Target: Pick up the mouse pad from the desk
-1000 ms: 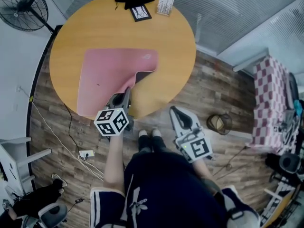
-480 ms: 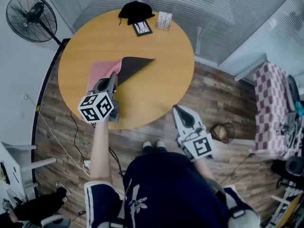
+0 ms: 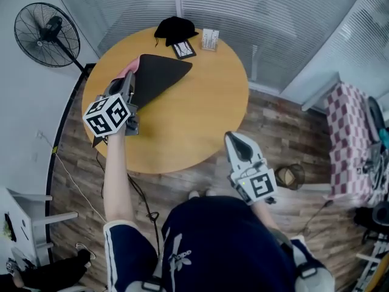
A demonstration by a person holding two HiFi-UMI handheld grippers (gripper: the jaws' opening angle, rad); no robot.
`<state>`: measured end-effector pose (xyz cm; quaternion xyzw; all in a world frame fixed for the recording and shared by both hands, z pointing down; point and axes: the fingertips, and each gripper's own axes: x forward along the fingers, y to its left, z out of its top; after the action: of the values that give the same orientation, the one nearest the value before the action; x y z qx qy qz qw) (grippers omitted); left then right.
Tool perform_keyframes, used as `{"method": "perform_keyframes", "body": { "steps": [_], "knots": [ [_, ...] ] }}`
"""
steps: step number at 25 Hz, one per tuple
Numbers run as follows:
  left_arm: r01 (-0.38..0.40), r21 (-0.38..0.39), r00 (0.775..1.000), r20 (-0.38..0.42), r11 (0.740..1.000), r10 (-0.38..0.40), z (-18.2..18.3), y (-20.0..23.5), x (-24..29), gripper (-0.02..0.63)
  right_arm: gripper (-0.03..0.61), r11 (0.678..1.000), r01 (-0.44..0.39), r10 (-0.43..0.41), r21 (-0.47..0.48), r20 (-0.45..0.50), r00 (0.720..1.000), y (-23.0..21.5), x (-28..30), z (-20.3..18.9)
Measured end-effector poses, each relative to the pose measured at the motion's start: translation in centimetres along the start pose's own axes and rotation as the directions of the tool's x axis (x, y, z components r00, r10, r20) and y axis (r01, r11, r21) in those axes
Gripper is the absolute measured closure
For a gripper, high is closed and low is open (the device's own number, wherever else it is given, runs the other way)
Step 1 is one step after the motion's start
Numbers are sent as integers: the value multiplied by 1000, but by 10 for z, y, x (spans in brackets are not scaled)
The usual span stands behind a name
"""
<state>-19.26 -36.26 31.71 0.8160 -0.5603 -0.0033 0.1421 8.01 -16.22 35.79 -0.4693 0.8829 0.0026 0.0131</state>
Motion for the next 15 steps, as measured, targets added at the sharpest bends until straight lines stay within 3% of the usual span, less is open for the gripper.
{"method": "perform_keyframes", "body": {
  "steps": [15],
  "knots": [
    [-48,88,990,138,995,36,102,15,-10,595,575,1000,22,-21,-12,49,999,2,4,16]
  ]
}}
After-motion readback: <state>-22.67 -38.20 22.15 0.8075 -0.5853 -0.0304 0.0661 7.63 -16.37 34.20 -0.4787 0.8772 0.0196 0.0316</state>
